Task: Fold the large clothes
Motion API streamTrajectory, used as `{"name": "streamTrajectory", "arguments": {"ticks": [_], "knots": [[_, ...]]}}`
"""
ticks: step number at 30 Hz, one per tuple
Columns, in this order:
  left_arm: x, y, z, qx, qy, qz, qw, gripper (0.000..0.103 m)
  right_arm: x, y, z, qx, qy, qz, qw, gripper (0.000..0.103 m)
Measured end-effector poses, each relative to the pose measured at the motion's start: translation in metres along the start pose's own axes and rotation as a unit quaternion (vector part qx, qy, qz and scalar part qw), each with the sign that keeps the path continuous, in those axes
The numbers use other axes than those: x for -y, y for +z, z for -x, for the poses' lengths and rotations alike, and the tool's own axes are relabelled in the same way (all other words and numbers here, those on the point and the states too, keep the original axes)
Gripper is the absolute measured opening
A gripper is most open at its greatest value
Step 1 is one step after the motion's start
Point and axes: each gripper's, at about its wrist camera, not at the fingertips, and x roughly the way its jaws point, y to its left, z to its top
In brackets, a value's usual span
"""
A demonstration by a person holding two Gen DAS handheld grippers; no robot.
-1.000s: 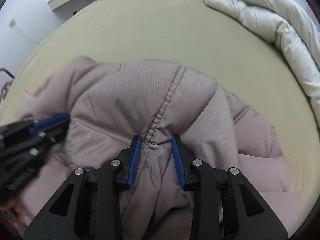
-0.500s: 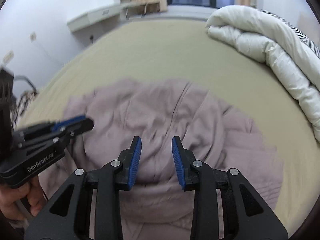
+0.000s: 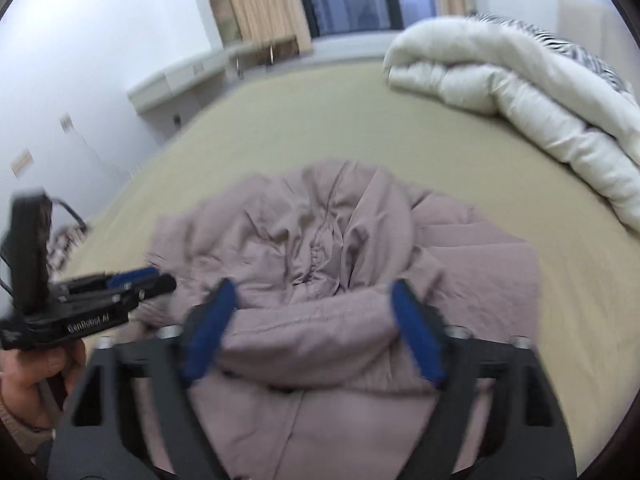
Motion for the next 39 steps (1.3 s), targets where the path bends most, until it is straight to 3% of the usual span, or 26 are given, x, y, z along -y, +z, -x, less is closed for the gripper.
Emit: {"name": "streamTrajectory", "arguments": {"ticks": [3,8,13,17,19,23,31,36,39], "knots": [[-0.011,-0.045,0.068,0.022,0.049,-0.015,0.9984,0.077,-0.009,-0.034,0.062,-0.008,0.004,-0.005,1.0,0.09],[-0.036,-0.131,0.131,-0.019,0.091,-0.008,0.9956,0.078,0.0,-0.129,0.142,-0.097,-0.034,-0.038,0.994,0.09],[-0.06,-0.213,0.166,-0.081,0.113,0.017,0.9901,0.078,0.019,-0.238,0.223,-0.139,-0.061,-0.1,0.983,0.09],[-0.065,-0.265,0.167,-0.136,0.097,0.035,0.9854,0.078,0.037,-0.297,0.258,-0.165,-0.09,-0.119,0.975,0.09],[-0.059,-0.284,0.165,-0.151,0.088,0.029,0.9842,0.078,0.044,-0.31,0.271,-0.164,-0.1,-0.121,0.974,0.09],[-0.06,-0.308,0.158,-0.173,0.057,0.064,0.9813,0.081,0.059,-0.329,0.264,-0.19,-0.109,-0.123,0.968,0.09],[-0.071,-0.318,0.151,-0.188,-0.001,0.097,0.9773,0.084,0.069,-0.338,0.253,-0.235,-0.109,-0.129,0.957,0.09],[-0.069,-0.322,0.144,-0.209,-0.038,0.102,0.9719,0.074,0.083,-0.359,0.251,-0.268,-0.078,-0.16,0.947,0.09],[-0.064,-0.323,0.141,-0.219,-0.044,0.093,0.9702,0.074,0.086,-0.363,0.25,-0.266,-0.061,-0.161,0.949,0.087]]}}
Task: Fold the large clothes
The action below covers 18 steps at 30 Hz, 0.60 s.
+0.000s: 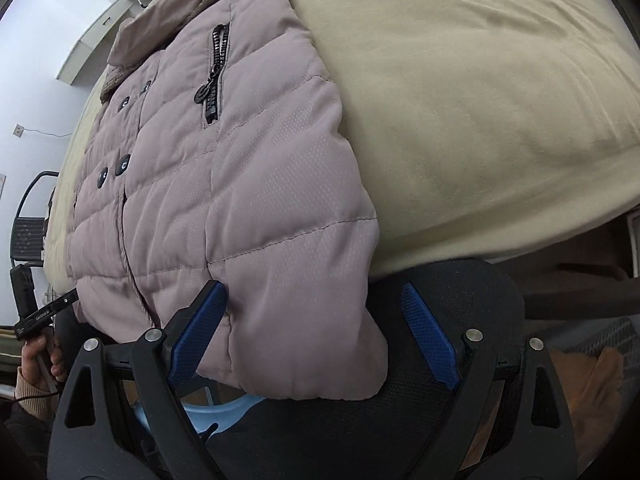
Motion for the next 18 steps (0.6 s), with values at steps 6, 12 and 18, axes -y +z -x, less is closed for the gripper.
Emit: {"name": "streamTrajectory", "arguments": {"ticks": [6,12,18], "knots": [[0.006,0.008,-0.008,-0.013,-0.014,0.01,0.9998,0.069,0.007,-0.006,-0.005,-0.019,0.064,-0.008,0.998,0.048],[0.005,-0.002,0.001,-0.02,-0.062,0.017,0.9977,0.011,0.018,-0.019,0.01,-0.007,0.098,-0.024,0.995,0.021],[0.016,0.011,0.057,0.02,-0.125,0.028,0.9916,0.007,-0.006,-0.009,0.053,0.032,0.139,-0.01,0.99,0.011]]}}
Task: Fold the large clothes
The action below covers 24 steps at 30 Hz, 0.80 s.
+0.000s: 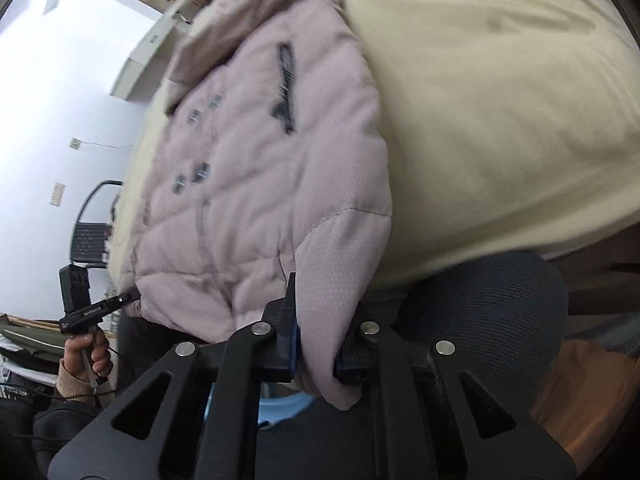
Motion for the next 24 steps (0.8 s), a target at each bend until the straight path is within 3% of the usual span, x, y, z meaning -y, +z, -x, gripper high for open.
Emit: {"name": "streamTrajectory", "arguments": {"ticks": [5,11,18,24], "knots": [[0.008,0.051,0.057,0.085,-0.075,0.04,0.9927,0.006,-0.031,0.052,0.044,0.076,0.064,0.006,0.995,0.01],[0.027,0.161,0.086,0.155,-0.126,0.045,0.9787,0.006,-0.072,0.165,0.063,0.142,0.105,0.016,0.984,0.01],[0.031,0.317,0.075,0.199,-0.102,0.056,0.973,0.006,-0.113,0.314,0.045,0.2,0.068,0.032,0.977,0.01],[0.017,0.424,0.023,0.205,-0.051,0.065,0.9753,0.006,-0.115,0.437,-0.028,0.198,0.018,0.009,0.98,0.01]]}}
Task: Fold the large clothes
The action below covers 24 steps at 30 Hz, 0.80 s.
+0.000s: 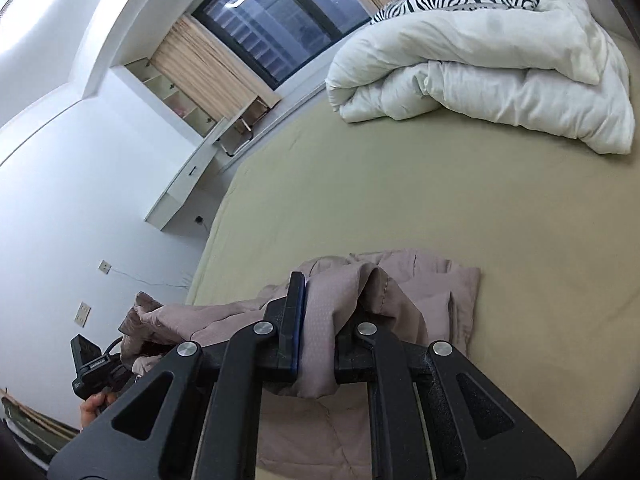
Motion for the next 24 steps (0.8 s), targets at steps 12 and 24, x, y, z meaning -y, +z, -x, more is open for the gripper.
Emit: {"name": "streamTrajectory", "arguments": {"ticks": [12,24], "knots": [[-0.06,-0.009,-0.099,-0.019,0.056,0.031,0.9978,0.033,0.114,-0.027,-0.144,-0.054,0.048,-0.188,0.979,0.02],[0.048,-0.054,-0.056,0.036,0.131,-0.172,0.9757,0.044,-0.043,-0.064,-0.103,-0.121,-0.072,0.11,0.984,0.096]]}}
